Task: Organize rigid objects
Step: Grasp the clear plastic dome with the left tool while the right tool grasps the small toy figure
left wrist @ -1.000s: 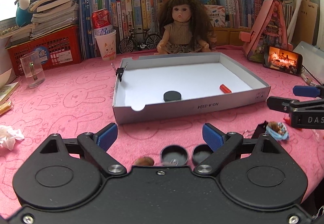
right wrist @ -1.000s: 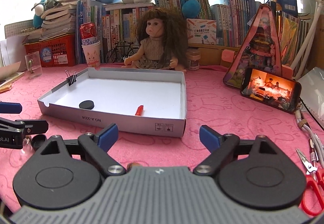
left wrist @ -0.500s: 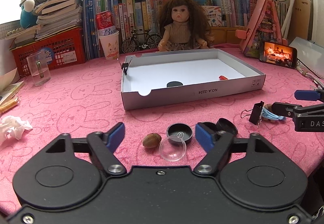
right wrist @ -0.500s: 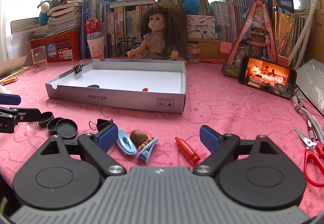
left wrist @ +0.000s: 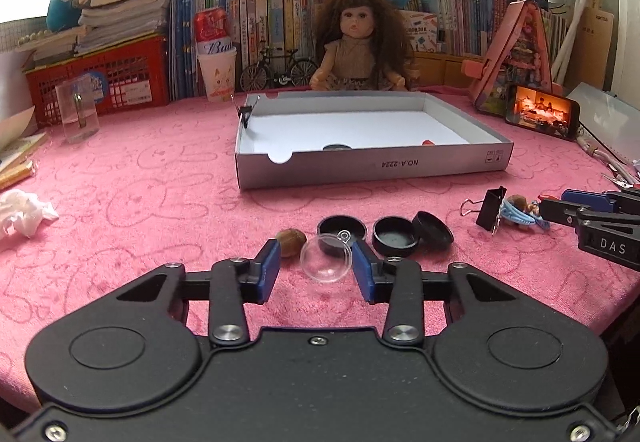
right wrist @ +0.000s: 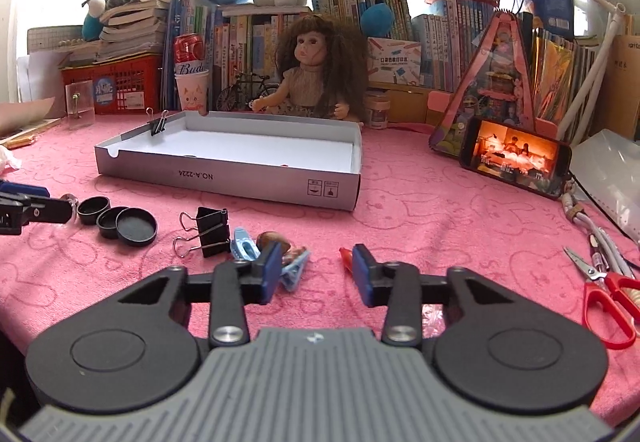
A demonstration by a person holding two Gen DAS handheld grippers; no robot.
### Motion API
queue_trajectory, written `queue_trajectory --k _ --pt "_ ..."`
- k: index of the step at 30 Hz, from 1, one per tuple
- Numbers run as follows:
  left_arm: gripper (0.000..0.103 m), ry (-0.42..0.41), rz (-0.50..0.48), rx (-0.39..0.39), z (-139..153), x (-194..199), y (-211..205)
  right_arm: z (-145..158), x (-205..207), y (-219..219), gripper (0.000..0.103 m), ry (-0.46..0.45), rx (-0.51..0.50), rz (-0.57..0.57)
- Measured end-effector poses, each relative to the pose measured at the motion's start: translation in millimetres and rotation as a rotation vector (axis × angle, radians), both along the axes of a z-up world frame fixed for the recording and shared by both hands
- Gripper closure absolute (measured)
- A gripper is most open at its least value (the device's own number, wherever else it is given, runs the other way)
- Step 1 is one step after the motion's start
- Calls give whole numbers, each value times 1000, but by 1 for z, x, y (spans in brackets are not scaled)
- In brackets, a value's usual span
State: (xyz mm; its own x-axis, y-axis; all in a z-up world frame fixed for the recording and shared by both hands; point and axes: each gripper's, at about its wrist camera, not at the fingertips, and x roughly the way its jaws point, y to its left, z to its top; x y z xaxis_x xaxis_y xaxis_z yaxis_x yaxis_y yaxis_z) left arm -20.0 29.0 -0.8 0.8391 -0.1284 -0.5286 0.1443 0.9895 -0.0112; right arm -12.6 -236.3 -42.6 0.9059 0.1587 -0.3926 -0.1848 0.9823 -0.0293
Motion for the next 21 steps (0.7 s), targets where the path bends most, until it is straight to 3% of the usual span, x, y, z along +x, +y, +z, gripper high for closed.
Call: queue_trajectory --k 4,21 --pt "69 11 -4 0 -4 2 -4 -1 1 5 74 6 -1 -5" --pt "76 10 11 9 -10 11 -10 -7 11 16 75 42 20 -24"
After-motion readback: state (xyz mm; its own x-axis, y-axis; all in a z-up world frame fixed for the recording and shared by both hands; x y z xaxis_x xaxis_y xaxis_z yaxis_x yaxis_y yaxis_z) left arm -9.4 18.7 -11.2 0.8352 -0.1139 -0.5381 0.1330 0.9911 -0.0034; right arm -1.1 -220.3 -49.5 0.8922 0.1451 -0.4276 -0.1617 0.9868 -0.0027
